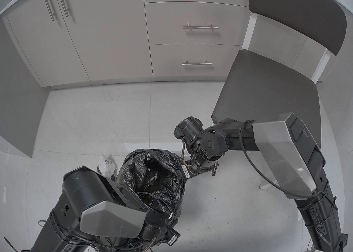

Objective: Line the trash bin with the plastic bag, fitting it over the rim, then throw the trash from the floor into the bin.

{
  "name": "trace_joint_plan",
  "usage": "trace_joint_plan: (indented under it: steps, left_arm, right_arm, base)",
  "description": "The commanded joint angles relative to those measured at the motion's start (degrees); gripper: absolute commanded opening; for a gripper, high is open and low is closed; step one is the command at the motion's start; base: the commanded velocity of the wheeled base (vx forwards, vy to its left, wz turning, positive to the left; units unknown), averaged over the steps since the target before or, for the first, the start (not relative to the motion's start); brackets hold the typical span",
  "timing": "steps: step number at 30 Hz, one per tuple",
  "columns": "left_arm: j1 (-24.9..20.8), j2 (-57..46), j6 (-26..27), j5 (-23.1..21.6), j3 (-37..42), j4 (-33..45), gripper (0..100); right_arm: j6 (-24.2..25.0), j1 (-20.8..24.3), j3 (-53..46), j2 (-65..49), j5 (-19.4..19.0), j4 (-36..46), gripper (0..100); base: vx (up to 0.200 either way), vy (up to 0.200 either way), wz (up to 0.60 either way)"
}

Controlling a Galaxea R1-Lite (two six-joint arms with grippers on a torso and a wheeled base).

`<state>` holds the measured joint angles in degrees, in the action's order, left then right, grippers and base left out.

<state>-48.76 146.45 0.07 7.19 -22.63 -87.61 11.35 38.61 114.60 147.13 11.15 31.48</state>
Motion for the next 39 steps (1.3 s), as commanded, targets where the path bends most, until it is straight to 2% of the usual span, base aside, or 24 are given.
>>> trace_joint_plan:
  steps: [1,6,11,17,30,31,39]
  left_arm:
    - [-0.19,0.16,0.01,0.01,-0.14,-0.01,0]
    - [-0.37,0.07,0.01,0.1,-0.23,-0.01,0]
    - [-0.37,1.21,0.01,0.1,-1.19,-0.01,0]
    - [-0.54,1.39,0.1,0.37,-1.72,-0.01,0]
    - [-1.77,1.21,-0.16,1.68,-1.02,0.16,0]
    - [-2.04,1.21,-0.07,1.86,-0.84,0.16,100]
    - [-2.65,1.12,-0.34,2.12,0.3,0.16,100]
  right_arm:
    - [-0.01,-0.38,-0.01,0.0,0.01,-0.01,100]
    - [-0.19,-0.73,-0.01,-0.09,0.18,0.08,100]
    - [-1.51,-0.99,-0.01,-0.26,2.2,0.08,100]
    - [-1.77,-0.99,-0.01,0.0,2.38,2.45,100]
    - [-1.77,-1.52,-0.01,0.97,2.38,2.27,100]
    - [-1.77,-1.52,-0.01,0.97,2.29,2.27,100]
    - [-1.59,-2.05,-0.01,0.7,2.29,2.54,100]
  base:
    - [0.0,0.0,0.0]
    - [0.0,0.0,0.0]
    - [0.0,0.0,0.0]
    - [0.0,0.0,0.0]
    - [0.0,0.0,0.0]
    - [0.0,0.0,0.0]
    - [0.0,0.0,0.0]
